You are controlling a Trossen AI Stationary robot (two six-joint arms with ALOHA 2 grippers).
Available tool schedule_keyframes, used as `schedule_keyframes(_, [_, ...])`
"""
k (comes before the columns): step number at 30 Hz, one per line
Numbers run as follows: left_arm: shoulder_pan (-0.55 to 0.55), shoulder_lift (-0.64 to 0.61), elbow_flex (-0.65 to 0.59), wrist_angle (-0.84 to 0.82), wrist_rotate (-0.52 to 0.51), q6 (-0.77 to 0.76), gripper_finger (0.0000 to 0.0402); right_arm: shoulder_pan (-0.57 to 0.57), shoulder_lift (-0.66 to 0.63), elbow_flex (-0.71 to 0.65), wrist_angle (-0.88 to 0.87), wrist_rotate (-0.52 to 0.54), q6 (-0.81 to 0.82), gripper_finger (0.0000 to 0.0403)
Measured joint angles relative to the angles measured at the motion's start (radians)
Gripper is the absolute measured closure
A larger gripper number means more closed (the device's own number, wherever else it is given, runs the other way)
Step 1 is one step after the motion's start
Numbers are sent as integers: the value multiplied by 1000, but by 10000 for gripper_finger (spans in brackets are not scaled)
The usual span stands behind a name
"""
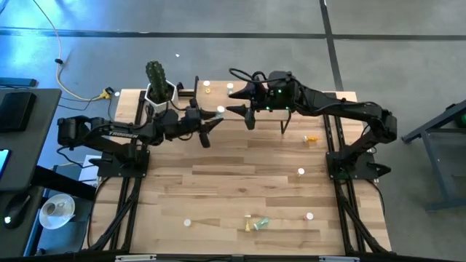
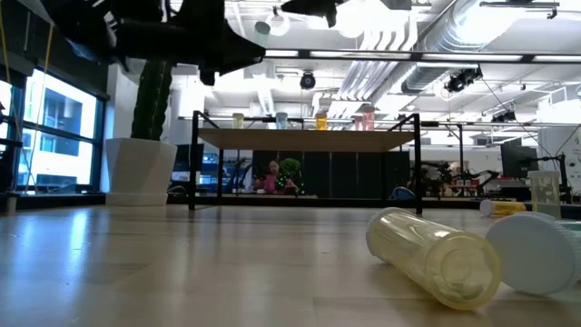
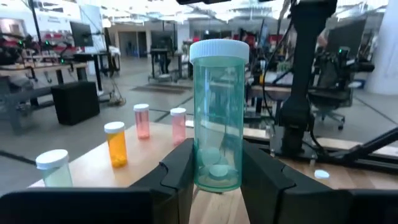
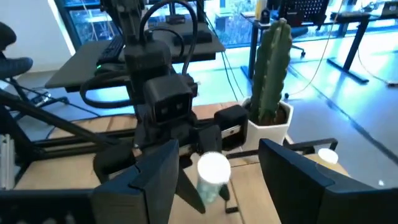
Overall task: Pick and place medicine bottles onto shelf by color
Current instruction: Put the top blue pill bottle on the shelf aligned with the other blue pill bottle
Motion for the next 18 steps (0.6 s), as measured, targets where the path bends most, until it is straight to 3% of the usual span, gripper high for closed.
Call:
schedule_keyframes(13, [9,29,-51,147,-10,-4,304,-47,96,0,259,-64,-75,190])
schedule_keyframes(18, [28,82,-50,199,-6,-4,304,-96,130,74,213,-107,-42,190])
